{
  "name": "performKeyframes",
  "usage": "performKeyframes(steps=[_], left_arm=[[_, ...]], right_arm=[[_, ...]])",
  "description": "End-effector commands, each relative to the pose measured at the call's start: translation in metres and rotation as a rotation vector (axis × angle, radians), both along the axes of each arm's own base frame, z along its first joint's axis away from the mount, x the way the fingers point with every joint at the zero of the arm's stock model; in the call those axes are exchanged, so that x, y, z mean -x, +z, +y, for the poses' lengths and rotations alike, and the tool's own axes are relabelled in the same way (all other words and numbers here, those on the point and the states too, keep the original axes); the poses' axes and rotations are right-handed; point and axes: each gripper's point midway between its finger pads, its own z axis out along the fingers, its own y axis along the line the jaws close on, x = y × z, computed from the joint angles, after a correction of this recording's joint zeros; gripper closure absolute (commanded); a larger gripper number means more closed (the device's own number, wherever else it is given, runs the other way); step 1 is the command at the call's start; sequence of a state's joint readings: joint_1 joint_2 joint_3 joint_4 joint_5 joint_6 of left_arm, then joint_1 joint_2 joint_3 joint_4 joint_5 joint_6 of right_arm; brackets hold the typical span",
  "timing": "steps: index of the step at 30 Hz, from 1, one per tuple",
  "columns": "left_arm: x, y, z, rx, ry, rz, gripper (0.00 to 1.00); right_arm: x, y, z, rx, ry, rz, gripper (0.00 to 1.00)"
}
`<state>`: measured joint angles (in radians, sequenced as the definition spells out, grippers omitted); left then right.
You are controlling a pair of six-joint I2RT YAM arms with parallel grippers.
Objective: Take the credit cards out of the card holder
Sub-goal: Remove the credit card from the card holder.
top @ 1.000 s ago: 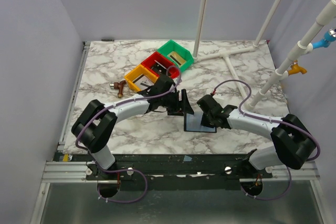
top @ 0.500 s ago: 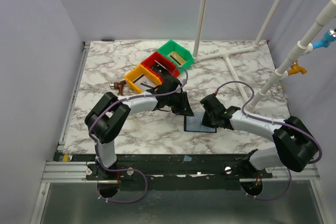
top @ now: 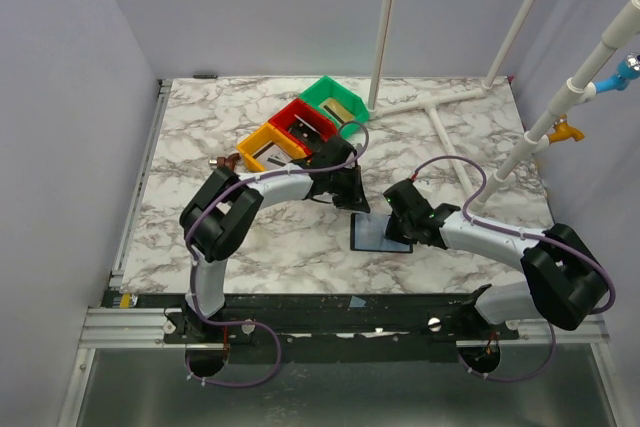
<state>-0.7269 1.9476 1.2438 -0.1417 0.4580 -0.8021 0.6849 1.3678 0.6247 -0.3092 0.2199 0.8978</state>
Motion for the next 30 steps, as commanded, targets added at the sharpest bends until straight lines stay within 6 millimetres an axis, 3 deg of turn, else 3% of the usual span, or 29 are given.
performKeyframes(steps=[1, 10, 30], left_arm=[[-0.005, -0.016, 0.007, -0.081, 0.011, -0.017, 1.0], [-0.002, -0.025, -0.001, -0.082, -0.015, 0.009, 1.0], [0.016, -0.006, -0.019, -0.033, -0.086, 0.002, 1.0]], right_arm=[[0.013, -0.013, -0.008, 0.017, -0.005, 0.055, 0.99], [0.014, -0.014, -0.009, 0.016, -0.003, 0.056, 0.99], [0.01, -0.007, -0.005, 0.005, 0.001, 0.04, 0.99]])
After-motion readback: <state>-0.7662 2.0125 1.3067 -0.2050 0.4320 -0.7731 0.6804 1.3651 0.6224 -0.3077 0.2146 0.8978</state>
